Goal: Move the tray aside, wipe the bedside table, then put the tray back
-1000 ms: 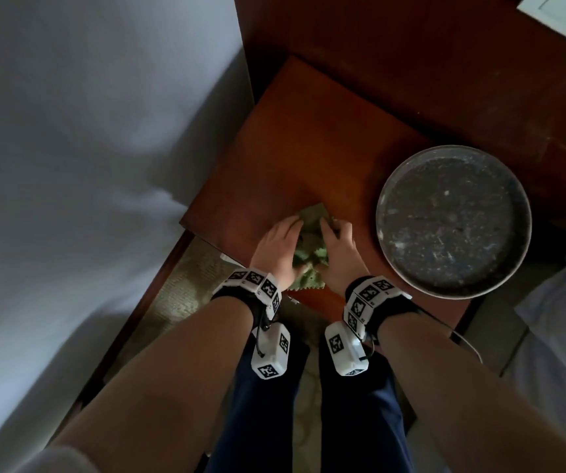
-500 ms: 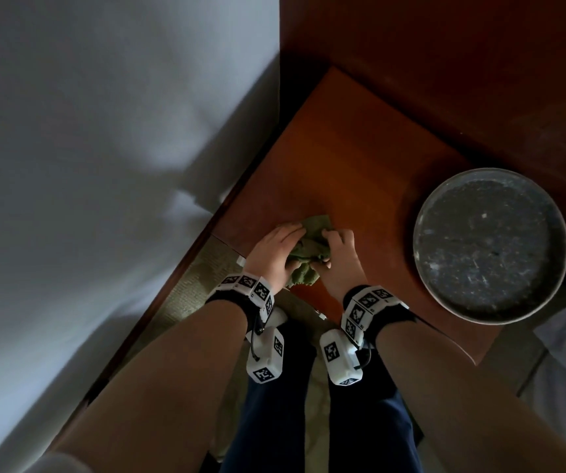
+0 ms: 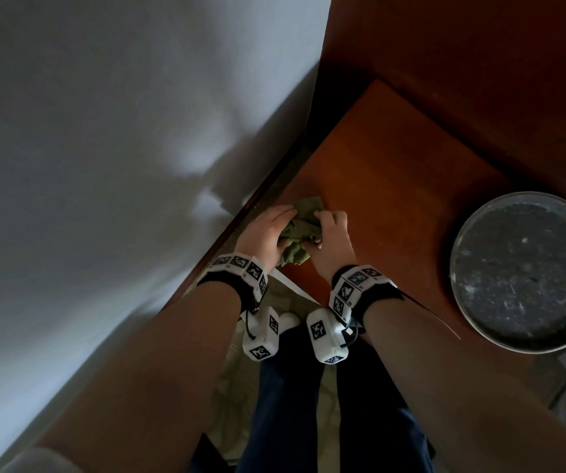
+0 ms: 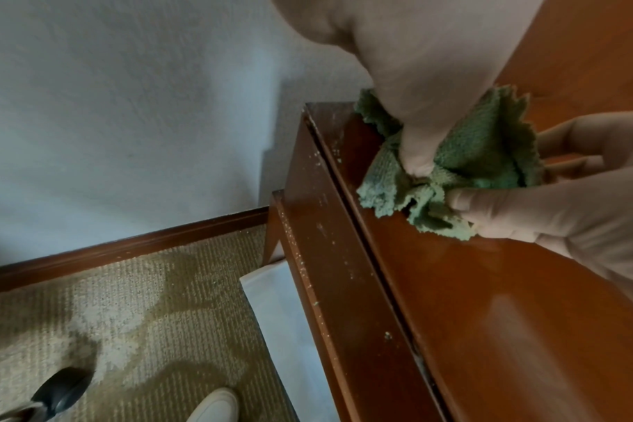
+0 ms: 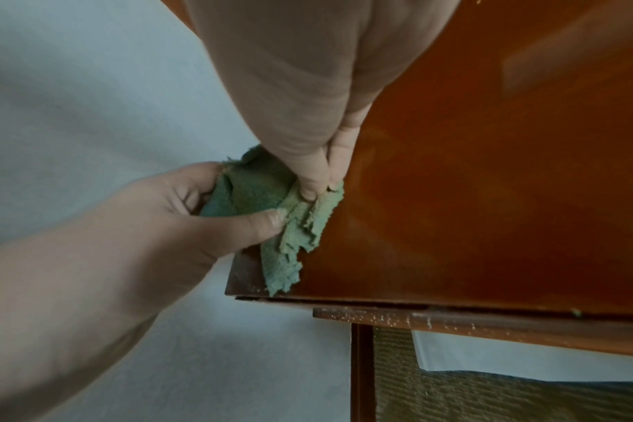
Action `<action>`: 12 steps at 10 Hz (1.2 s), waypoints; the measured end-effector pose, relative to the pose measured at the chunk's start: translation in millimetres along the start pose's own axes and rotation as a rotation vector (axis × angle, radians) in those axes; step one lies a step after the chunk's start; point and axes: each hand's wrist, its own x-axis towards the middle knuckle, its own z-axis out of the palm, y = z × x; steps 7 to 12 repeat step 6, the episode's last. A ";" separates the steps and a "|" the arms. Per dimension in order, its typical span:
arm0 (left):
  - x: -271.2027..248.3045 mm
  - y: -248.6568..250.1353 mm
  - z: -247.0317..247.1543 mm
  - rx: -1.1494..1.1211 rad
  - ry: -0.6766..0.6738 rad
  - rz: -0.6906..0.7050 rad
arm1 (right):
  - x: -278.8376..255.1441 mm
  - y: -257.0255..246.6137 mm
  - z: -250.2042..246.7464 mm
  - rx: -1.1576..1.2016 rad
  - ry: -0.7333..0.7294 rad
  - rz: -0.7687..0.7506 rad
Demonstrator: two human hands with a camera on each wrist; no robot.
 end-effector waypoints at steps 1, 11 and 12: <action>-0.3 0.3 -1.4 0.001 0.015 -0.016 | 2.4 -4.0 0.0 -0.003 -0.004 0.006; -24.0 34.5 -20.4 0.132 -0.017 -0.124 | -24.8 -1.1 -29.8 0.011 -0.043 -0.011; -24.0 34.5 -20.4 0.132 -0.017 -0.124 | -24.8 -1.1 -29.8 0.011 -0.043 -0.011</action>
